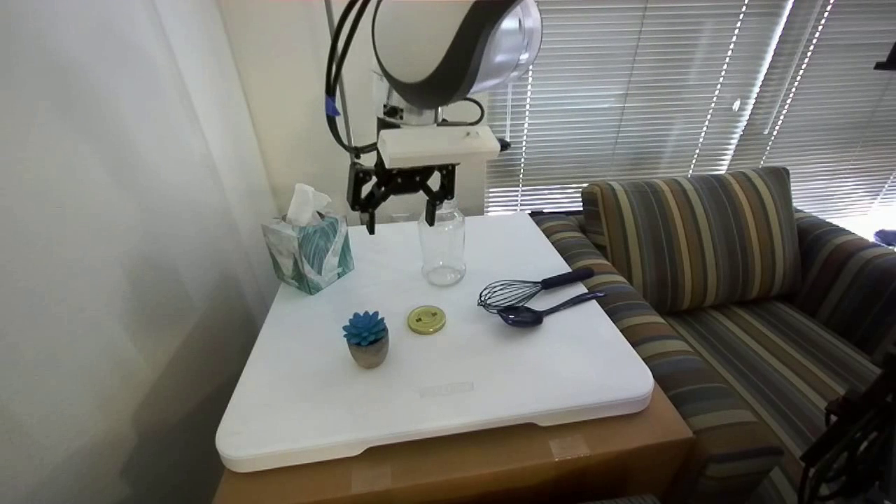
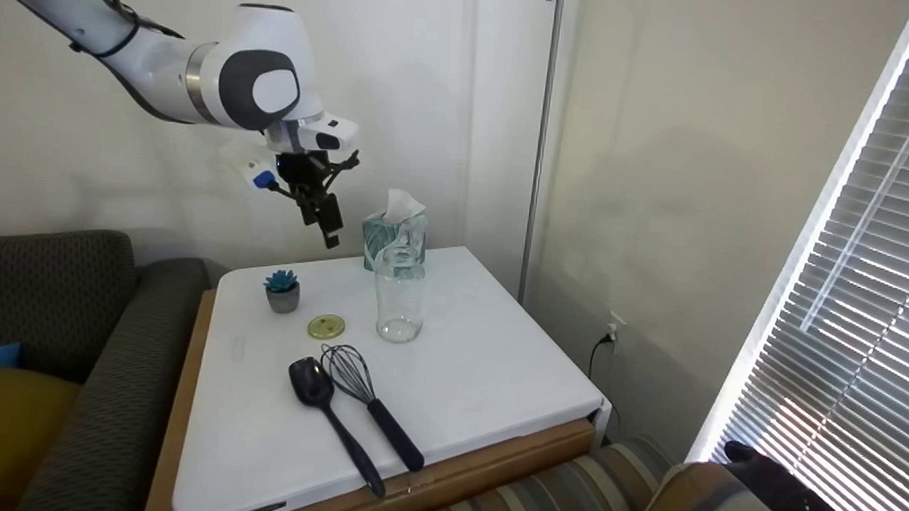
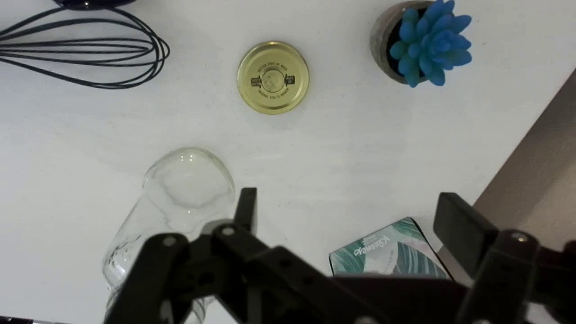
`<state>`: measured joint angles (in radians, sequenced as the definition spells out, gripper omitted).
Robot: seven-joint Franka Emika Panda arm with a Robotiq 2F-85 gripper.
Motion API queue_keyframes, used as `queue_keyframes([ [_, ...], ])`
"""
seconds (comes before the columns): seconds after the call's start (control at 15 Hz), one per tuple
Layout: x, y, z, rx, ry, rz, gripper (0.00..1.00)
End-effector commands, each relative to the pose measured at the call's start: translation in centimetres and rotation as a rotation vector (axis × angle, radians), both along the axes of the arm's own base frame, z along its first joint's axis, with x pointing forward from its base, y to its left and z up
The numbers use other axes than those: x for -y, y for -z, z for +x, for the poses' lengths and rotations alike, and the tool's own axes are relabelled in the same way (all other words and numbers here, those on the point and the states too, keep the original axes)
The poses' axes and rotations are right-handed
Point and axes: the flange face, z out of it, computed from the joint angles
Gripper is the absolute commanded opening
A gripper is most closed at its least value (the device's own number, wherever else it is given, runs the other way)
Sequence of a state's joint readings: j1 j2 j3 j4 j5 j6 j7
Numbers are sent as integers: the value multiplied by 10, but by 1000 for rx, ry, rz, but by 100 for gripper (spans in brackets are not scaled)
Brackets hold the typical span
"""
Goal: Take the lid off the bottle
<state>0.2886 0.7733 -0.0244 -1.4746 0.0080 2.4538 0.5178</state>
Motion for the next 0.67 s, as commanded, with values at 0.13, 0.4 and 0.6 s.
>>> queue_keyframes([
  [0.13,-3,-54,-11,-79,-66,-69,100],
  [0.4,-10,-82,-15,-130,-54,-104,100],
  [0.6,-13,-80,-12,-114,-58,-89,100],
])
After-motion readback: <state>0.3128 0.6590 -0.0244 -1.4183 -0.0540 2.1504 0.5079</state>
